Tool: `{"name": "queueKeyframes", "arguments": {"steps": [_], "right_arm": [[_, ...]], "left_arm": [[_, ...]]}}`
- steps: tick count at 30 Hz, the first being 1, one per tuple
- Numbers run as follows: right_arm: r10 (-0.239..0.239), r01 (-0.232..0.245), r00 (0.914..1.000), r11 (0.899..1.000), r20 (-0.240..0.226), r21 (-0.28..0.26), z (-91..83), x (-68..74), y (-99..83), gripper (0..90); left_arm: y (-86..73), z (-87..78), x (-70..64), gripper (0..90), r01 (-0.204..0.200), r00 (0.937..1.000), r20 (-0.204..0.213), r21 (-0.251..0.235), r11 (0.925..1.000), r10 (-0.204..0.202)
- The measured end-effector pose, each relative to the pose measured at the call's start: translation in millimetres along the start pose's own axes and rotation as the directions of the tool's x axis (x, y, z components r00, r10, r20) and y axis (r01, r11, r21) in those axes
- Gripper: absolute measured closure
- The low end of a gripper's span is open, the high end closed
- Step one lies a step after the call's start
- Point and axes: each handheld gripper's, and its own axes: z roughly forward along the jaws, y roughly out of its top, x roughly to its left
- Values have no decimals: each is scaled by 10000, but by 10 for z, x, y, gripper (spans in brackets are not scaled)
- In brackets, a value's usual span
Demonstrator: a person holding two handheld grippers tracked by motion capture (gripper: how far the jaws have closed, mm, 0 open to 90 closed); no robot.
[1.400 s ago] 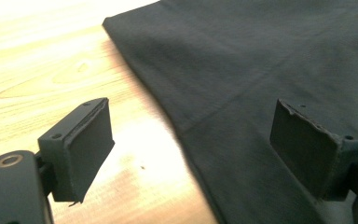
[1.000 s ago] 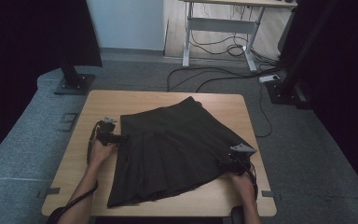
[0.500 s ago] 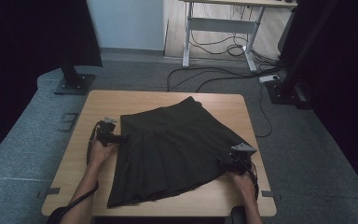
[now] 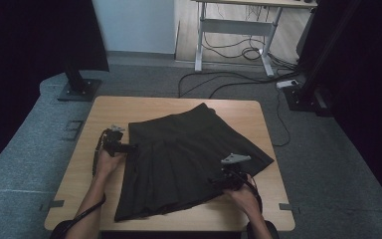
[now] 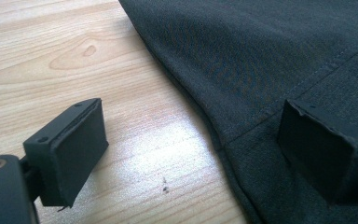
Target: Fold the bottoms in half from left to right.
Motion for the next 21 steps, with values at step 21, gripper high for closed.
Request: {"name": "queueKeyframes", "arguments": {"steps": [21], "right_arm": [[-2370,2543,9281,9668,-2871,242,503,1240,489,107]], "left_arm": [[-1,0,-1,82,18,10000,-75,-2,10000,-18]]}}
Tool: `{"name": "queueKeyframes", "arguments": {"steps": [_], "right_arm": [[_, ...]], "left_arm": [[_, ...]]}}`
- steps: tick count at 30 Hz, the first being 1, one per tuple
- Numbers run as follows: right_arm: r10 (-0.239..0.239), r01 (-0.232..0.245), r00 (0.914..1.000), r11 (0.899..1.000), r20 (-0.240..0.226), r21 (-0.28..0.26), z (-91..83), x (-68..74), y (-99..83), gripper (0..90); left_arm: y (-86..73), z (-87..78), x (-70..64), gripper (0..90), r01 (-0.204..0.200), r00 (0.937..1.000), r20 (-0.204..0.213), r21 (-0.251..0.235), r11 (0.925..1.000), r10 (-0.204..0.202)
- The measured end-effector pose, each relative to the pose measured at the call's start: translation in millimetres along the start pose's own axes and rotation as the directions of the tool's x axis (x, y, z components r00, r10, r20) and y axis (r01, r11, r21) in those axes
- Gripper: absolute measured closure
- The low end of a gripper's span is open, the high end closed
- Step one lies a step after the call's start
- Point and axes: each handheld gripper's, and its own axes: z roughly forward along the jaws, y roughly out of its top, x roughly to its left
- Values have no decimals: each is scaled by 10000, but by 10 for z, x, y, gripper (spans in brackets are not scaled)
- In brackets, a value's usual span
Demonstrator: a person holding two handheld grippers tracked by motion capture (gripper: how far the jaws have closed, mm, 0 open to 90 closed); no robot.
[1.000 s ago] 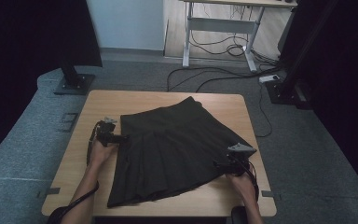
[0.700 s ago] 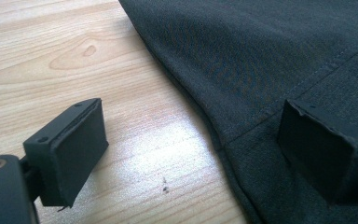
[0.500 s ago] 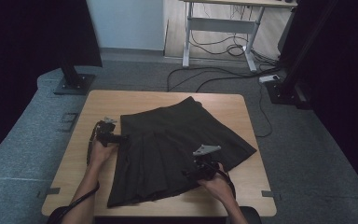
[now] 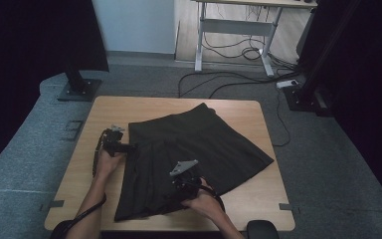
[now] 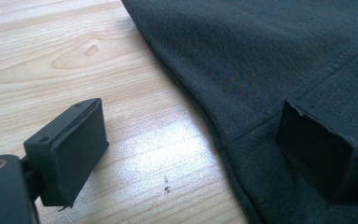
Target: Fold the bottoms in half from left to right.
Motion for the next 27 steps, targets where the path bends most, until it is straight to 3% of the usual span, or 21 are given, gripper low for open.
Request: {"name": "queueKeyframes", "arguments": {"steps": [10,11,17,21,24,27], "right_arm": [[-876,895,9937,9956,-698,258,258,310,137,94],[-1146,1189,9890,9920,-931,419,339,410,157,89],[-1638,1723,9785,9832,-1253,603,503,579,186,81],[-2135,2293,9665,9676,-1424,1057,692,725,183,53],[-2172,2337,9663,9653,-1382,1169,758,741,177,40],[-2476,2634,9611,9550,-1226,1360,844,779,190,0]], "left_arm": [[0,-1,-2,83,27,10000,-23,2,10000,-27],[0,-1,-2,82,27,10000,-33,5,10000,-27],[0,-1,-4,82,50,10000,-50,0,10000,-50],[-2,-2,-5,83,76,9999,-70,-11,10000,-76],[-3,-3,-7,84,86,9999,-81,-11,10000,-86],[-4,-4,-8,84,99,9999,-96,-10,10000,-99]]}}
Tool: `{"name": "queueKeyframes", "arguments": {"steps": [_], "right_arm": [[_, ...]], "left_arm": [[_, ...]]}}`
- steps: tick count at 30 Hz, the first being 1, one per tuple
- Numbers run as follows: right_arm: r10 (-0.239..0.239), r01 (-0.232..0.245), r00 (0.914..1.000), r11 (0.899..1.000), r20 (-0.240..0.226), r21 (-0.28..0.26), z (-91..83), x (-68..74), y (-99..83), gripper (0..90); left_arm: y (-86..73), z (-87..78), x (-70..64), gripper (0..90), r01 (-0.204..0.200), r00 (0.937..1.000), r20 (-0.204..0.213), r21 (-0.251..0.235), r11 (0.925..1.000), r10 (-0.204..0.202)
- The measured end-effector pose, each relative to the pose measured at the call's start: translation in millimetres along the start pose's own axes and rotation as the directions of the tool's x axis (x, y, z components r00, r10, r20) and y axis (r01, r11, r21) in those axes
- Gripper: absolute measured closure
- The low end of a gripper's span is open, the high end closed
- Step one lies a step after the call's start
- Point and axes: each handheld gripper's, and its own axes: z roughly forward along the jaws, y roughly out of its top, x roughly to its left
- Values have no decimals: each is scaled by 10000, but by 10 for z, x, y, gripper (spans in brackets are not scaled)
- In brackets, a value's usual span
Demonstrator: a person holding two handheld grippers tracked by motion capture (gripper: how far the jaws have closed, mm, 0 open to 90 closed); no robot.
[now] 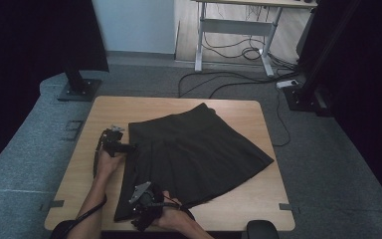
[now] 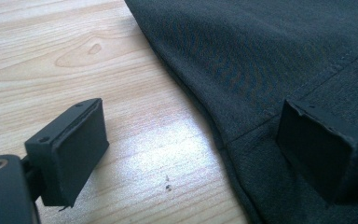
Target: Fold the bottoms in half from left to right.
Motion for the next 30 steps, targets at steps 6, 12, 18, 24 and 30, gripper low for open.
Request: {"name": "queueKeyframes", "arguments": {"steps": [6,12,18,24,30], "right_arm": [[-315,309,9990,9993,303,215,56,50,73,0],[148,-164,9984,9994,547,293,-3,-3,103,196],[404,-425,9958,9988,820,243,-79,-117,99,512],[493,-528,9906,9983,1280,241,-114,-179,74,782],[972,-956,9902,9952,998,-199,-131,-239,13,814]], "left_arm": [[-1,-1,-1,84,5,10000,-20,4,10000,-5],[-16,-23,-18,172,-206,9997,144,-178,9996,209],[-37,-50,-59,326,-387,9983,412,-395,9985,403],[-51,-66,-122,559,-409,9967,683,-548,9977,446],[-59,-72,-197,765,-470,9958,752,-631,9969,517]]}}
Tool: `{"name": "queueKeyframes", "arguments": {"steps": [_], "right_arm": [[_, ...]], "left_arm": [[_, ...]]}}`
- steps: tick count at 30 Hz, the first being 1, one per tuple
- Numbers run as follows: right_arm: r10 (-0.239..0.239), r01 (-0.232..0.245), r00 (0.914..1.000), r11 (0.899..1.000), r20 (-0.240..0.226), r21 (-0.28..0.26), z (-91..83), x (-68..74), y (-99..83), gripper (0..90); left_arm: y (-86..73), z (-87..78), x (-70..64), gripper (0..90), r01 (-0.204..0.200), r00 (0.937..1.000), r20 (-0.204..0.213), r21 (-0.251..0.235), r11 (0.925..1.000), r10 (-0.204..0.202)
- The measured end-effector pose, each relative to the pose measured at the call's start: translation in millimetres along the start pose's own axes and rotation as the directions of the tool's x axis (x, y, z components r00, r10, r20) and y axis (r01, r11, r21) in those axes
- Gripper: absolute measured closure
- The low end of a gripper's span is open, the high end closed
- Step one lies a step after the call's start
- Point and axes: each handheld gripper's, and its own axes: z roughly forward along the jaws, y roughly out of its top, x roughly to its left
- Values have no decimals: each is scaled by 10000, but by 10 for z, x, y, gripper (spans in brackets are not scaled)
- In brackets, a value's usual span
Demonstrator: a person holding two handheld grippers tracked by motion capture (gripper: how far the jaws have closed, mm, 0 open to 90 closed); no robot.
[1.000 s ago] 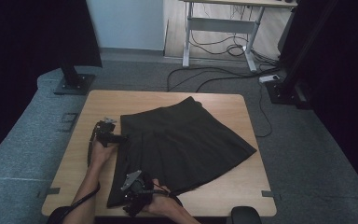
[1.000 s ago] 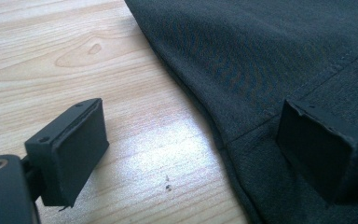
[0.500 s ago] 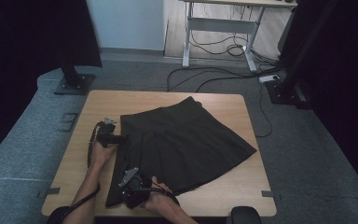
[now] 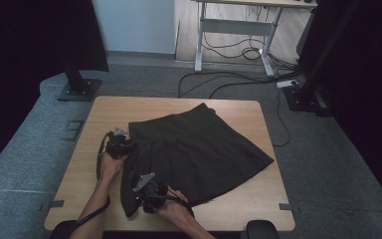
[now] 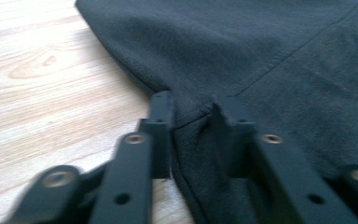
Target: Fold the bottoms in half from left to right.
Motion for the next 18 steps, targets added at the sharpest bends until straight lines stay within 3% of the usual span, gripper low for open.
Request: {"name": "queueKeyframes", "arguments": {"steps": [3,7,18], "right_arm": [[486,-498,9980,9983,-410,-288,-3,-58,-42,816],[470,-481,9981,9985,-401,-274,2,-48,-31,816],[41,-64,9966,9996,-821,-275,168,272,195,814]], "left_arm": [[-5,-3,-33,809,49,9998,-182,-41,10000,-50],[-22,-25,-27,819,137,9997,-201,-52,9999,-138],[-259,-350,177,818,4,9993,-370,257,9997,6]]}}
